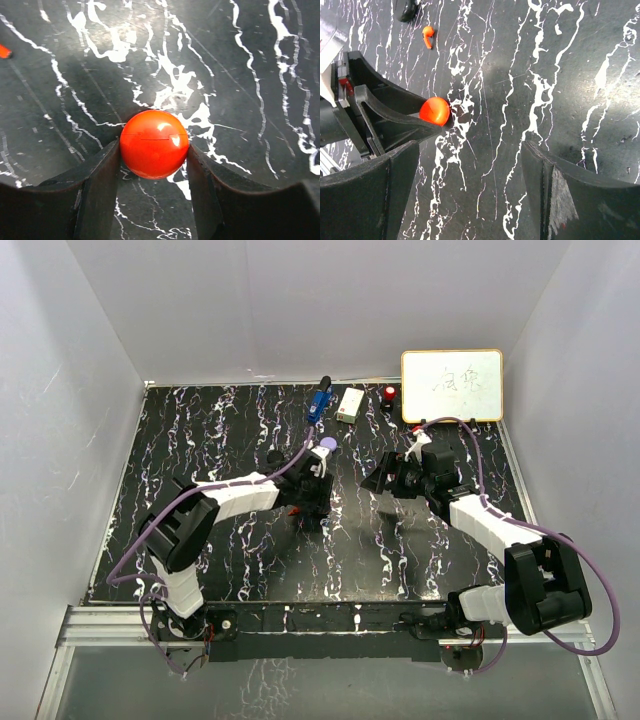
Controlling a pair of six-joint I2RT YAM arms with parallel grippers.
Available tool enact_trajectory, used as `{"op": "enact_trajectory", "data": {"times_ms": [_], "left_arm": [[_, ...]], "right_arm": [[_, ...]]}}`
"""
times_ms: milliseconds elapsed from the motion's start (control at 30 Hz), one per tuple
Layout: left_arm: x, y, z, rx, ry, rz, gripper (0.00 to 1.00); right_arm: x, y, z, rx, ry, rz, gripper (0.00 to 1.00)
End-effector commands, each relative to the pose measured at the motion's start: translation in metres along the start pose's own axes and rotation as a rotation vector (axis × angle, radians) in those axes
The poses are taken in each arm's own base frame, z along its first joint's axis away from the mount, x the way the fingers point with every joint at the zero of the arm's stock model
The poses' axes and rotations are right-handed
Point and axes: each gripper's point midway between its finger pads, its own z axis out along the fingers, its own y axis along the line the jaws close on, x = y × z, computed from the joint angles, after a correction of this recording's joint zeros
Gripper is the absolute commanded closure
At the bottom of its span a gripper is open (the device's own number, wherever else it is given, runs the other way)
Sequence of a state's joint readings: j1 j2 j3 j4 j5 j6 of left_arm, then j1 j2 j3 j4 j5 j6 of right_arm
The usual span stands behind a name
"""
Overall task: Insert the wireless bluetooth earbuds into the charging case
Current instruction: Place the charging case at the center of the board.
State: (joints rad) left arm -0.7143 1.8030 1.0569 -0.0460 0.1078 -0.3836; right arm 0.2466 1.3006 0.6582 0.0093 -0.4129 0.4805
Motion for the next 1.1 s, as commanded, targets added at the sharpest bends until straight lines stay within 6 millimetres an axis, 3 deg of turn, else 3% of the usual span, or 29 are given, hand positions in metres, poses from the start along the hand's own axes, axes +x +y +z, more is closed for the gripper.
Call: {"op": "enact_trajectory", "data": {"times_ms": [0,267,467,800,1067], "left_arm": [[-0.036,0.019,-0.028,-0.239,-0.133,0.109,1.00],[-0.049,0.026,-0.033,-0.427,-0.114,0.264,1.00],[-0.050,0.019,-0.021,-0.398,-0.100,0.293,1.00],[-0.035,-0.027,-0.006,-0.106,-0.098,0.273,1.00],[-0.028,-0.062,-0.003,0.084,-0.130,0.290,0.92]], "right_arm": [[-0.029,0.009,-0.006,-0.004,-0.110,-0.037,0.20],[-0.038,-0.005,-0.019,0.062,-0.174,-0.001,0.19],[-0.035,-0.009,-0.019,0.071,-0.168,-0.002,0.19],[-0.031,-0.012,-0.018,0.071,-0.153,-0.010,0.18],[-0.026,-0.014,-0.014,0.071,-0.132,-0.003,0.18]]}}
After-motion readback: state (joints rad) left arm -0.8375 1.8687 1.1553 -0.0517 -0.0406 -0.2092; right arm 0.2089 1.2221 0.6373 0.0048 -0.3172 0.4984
